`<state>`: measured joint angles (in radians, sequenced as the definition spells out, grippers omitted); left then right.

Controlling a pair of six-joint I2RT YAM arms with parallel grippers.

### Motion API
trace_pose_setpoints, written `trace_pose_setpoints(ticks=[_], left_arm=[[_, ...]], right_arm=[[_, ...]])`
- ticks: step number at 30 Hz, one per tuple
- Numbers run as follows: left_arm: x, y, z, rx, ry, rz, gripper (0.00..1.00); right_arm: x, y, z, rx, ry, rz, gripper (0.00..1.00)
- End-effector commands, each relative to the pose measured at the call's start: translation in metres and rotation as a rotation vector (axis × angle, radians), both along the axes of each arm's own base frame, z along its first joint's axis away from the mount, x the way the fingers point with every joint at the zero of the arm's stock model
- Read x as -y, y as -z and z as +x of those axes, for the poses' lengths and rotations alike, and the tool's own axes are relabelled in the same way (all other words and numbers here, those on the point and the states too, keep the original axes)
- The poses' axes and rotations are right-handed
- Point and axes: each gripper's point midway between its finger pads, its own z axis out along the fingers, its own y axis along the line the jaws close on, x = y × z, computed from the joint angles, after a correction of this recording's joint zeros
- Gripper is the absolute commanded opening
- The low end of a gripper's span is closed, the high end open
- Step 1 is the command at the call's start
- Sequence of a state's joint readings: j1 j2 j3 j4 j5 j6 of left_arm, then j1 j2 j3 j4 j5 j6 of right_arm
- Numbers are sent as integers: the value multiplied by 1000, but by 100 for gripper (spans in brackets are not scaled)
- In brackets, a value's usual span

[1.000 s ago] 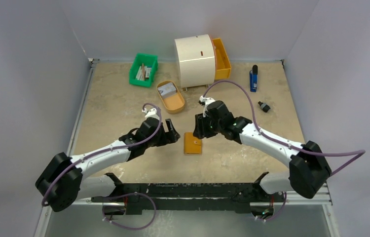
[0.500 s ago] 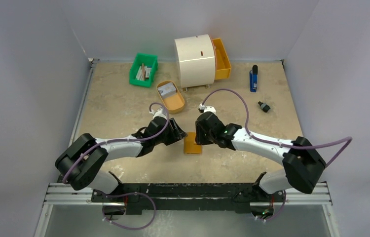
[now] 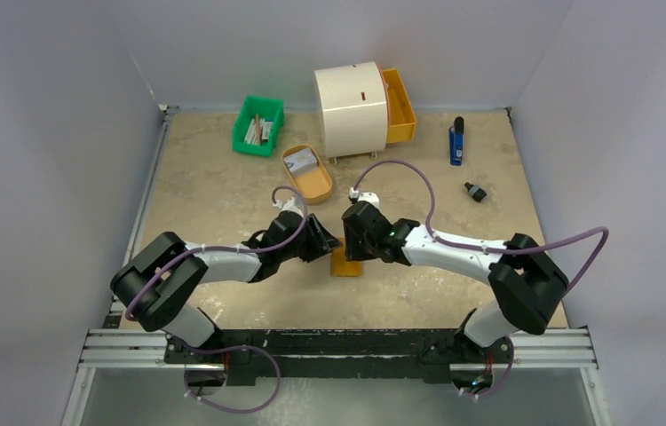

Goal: Put the credit cards into the card holder
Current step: Open the card holder at the center of the board.

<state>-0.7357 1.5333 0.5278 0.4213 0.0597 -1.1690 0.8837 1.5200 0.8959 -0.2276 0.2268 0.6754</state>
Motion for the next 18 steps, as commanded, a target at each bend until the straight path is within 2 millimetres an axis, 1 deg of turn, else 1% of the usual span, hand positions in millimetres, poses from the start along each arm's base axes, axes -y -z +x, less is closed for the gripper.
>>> trace_pose_setpoints(ticks=[1, 5, 8, 12, 18], left_arm=[[14, -16, 4, 35, 22, -81, 38], [17, -5, 1, 11, 37, -78, 31], [16, 5, 1, -3, 38, -60, 22], [14, 20, -1, -29, 34, -34, 13], [7, 37, -4, -59, 17, 2, 0]], right_arm=[[-4, -5, 9, 25, 34, -1, 41], [-3, 0, 9, 18, 40, -13, 44], [-3, 3, 9, 13, 39, -24, 46], [-2, 5, 9, 10, 38, -42, 48], [1, 8, 8, 13, 29, -96, 49]])
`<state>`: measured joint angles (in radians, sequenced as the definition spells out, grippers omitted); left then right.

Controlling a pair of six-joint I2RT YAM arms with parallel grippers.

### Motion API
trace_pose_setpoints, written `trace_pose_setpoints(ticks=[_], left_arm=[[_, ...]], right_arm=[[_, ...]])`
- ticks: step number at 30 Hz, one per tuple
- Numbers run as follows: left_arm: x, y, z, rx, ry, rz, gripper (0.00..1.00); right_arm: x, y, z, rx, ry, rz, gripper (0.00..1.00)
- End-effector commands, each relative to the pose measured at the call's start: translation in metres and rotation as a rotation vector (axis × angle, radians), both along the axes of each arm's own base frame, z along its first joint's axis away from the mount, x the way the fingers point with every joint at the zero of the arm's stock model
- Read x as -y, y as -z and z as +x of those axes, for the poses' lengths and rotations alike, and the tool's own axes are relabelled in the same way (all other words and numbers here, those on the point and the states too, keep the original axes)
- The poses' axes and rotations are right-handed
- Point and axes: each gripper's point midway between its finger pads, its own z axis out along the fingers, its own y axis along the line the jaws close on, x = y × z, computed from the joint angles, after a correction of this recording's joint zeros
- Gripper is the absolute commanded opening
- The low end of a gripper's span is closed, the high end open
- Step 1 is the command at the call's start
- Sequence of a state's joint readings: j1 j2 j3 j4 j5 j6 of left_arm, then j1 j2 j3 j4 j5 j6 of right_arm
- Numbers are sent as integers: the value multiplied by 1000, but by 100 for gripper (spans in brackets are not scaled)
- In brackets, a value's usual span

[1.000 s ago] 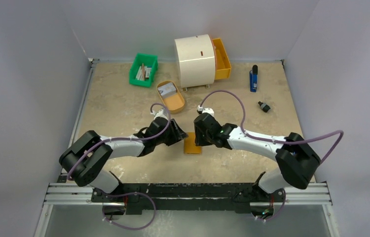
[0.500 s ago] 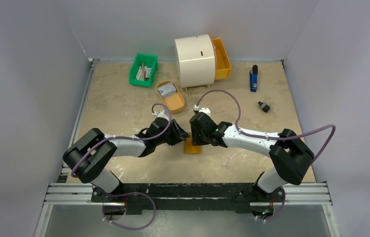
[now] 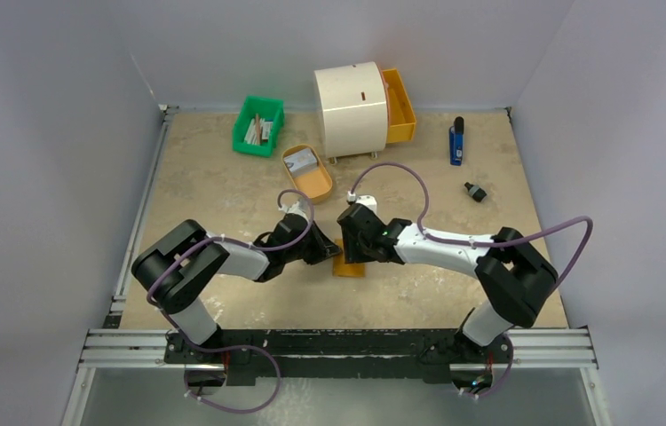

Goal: Put the credit cards into the card holder
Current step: Open the card holder at the center of the board.

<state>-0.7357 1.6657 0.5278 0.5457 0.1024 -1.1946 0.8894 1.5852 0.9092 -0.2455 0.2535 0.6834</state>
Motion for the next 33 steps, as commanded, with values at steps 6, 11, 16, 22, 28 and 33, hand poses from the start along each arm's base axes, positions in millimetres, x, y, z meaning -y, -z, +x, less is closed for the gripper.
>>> trace_pose_setpoints(ticks=[6, 11, 16, 22, 28, 33], left_arm=[[-10, 21, -6, -30, -20, 53, 0], [-12, 23, -7, -32, -25, 55, 0], [-13, 23, -7, -31, -28, 54, 0], [-15, 25, -10, -35, -30, 57, 0], [-16, 26, -9, -35, -32, 59, 0], [-17, 27, -10, -36, -35, 61, 0]], right_arm=[[4, 0, 5, 41, 2, -148, 49], [15, 7, 2, 49, 4, -284, 49], [22, 9, 3, 72, 11, -338, 42], [26, 9, 2, 83, 17, -362, 34], [30, 10, 1, 84, 21, -378, 25], [33, 10, -1, 82, 27, -386, 11]])
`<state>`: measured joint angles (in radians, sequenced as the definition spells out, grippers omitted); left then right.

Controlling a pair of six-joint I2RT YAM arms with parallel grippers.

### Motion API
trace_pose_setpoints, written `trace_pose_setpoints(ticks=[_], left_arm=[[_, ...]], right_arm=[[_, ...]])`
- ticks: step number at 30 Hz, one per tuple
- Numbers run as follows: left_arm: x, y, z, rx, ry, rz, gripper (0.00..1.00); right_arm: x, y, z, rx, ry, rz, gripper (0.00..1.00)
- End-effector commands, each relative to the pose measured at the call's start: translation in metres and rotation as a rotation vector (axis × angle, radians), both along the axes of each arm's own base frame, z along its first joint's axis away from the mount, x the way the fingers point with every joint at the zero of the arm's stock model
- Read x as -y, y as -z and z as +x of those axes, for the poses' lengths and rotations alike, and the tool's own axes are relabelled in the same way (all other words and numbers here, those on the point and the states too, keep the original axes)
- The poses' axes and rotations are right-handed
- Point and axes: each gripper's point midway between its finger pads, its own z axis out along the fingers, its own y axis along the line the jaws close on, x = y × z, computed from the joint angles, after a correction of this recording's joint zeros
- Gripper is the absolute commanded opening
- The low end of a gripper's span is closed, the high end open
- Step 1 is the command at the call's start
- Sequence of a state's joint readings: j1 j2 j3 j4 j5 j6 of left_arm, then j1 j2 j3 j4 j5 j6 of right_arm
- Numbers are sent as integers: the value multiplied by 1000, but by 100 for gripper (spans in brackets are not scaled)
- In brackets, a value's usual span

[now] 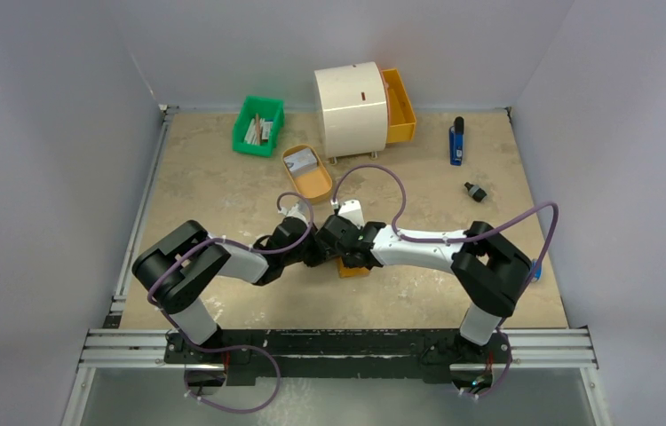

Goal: Put the credit cards into the card holder
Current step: Open the card holder at the center of the board.

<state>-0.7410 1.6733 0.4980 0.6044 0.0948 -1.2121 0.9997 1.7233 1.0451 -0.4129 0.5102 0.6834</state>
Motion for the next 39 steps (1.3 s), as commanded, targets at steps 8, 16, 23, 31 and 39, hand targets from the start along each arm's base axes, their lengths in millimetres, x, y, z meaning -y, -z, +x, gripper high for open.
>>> trace_pose_setpoints(ticks=[8, 16, 23, 31, 39], left_arm=[[-17, 25, -8, -44, -29, 81, 0], [-23, 33, -7, -52, -46, 121, 0], [-38, 50, -7, -91, -85, 227, 0], [-37, 53, -8, -96, -79, 224, 0], [-33, 53, -9, -97, -68, 200, 0]], right_arm=[[30, 3, -5, 0, 50, -113, 0], [39, -8, -7, 30, 106, -92, 0], [44, -14, -8, 47, 147, -73, 0], [25, -33, 1, 116, 53, 54, 0], [1, -38, 8, 108, -72, 64, 34]])
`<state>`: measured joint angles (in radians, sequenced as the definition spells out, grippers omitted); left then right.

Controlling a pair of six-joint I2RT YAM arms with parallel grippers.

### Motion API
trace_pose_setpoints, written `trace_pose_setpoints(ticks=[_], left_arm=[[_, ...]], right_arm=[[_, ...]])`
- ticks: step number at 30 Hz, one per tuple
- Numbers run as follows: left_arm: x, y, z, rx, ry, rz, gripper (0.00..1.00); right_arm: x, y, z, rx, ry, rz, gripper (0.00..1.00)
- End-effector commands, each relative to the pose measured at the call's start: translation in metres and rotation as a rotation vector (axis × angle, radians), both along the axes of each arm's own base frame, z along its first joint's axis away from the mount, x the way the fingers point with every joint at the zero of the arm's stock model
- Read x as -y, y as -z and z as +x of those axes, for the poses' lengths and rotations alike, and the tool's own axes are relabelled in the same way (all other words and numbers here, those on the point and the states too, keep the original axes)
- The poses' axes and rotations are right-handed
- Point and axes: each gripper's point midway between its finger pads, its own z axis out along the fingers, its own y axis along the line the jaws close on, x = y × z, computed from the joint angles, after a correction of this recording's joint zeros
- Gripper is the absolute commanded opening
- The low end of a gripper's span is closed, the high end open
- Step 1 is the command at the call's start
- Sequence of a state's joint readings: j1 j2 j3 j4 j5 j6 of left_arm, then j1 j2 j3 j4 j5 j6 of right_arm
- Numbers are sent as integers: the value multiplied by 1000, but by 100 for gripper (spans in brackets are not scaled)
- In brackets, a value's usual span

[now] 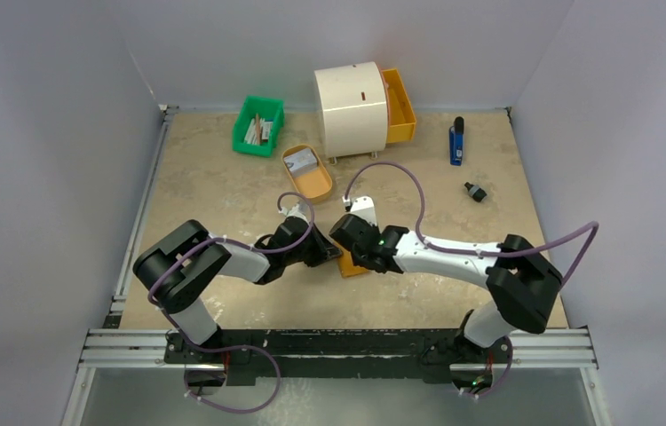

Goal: Put the credit cards into the card holder
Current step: Open the card holder at the center of the board.

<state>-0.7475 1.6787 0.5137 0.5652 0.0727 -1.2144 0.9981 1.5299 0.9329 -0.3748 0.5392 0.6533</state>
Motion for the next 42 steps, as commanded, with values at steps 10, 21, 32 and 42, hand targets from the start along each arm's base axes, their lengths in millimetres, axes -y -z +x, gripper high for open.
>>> trace_pose_setpoints(ticks=[10, 21, 32, 42], left_arm=[[-35, 48, -11, -84, -55, 184, 0], [-37, 47, -11, -82, -57, 196, 0], [-40, 54, -13, -95, -63, 212, 0], [-50, 62, -14, -116, -87, 265, 0]], right_arm=[[-24, 15, 13, -51, -86, -86, 49], [9, 35, 16, -54, -16, -279, 31], [25, 46, 11, -73, 18, -344, 4], [33, 30, 11, -38, 90, -307, 0]])
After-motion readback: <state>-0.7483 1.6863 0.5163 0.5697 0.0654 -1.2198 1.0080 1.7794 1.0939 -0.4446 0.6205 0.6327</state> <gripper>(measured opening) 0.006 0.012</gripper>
